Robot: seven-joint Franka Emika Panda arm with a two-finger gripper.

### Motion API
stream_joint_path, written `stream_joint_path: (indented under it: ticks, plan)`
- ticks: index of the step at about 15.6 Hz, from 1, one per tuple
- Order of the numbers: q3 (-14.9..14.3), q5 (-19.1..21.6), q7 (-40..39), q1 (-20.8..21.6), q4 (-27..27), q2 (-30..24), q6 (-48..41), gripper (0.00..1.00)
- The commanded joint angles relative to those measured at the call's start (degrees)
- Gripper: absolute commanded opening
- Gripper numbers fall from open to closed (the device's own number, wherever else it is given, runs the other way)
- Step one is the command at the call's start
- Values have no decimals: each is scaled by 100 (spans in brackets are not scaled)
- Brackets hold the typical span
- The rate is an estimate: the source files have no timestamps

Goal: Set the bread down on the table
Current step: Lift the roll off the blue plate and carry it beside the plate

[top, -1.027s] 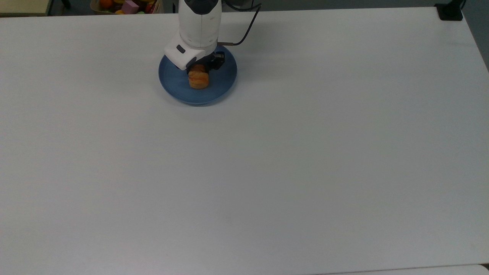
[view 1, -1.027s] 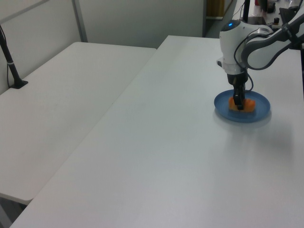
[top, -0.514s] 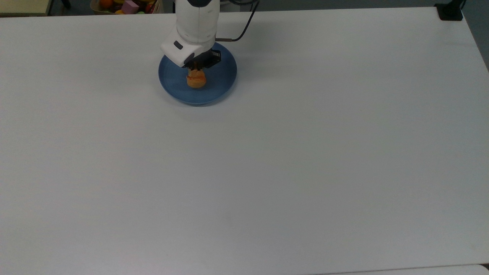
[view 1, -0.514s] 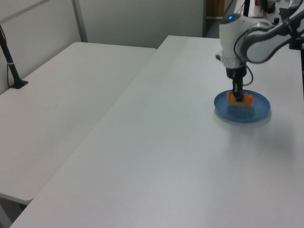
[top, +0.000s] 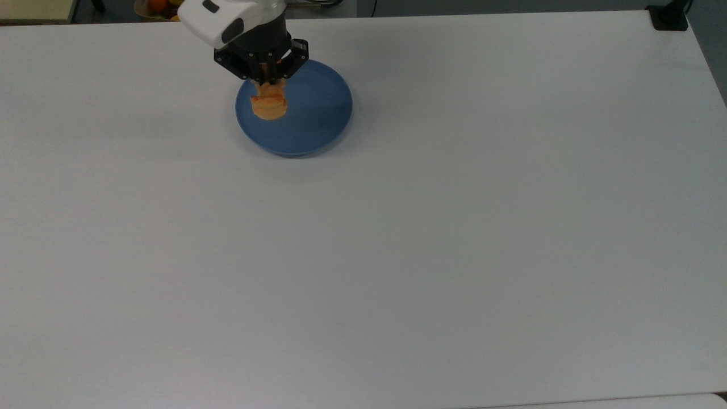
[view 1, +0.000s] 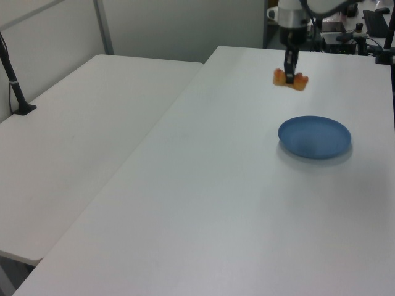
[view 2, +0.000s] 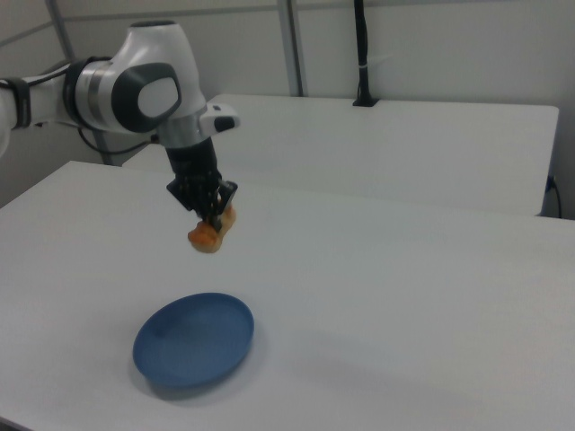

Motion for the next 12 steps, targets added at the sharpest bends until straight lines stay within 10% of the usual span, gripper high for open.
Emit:
stream_joint_path:
  ticks: [1,4,12]
  plan:
    - [-27,254,-121,-9,1411,1156,-195,0]
    - [0,281,-24,-9,2272,2044,66,0]
    - [44,-61,213,157,2294,3005,1228,1]
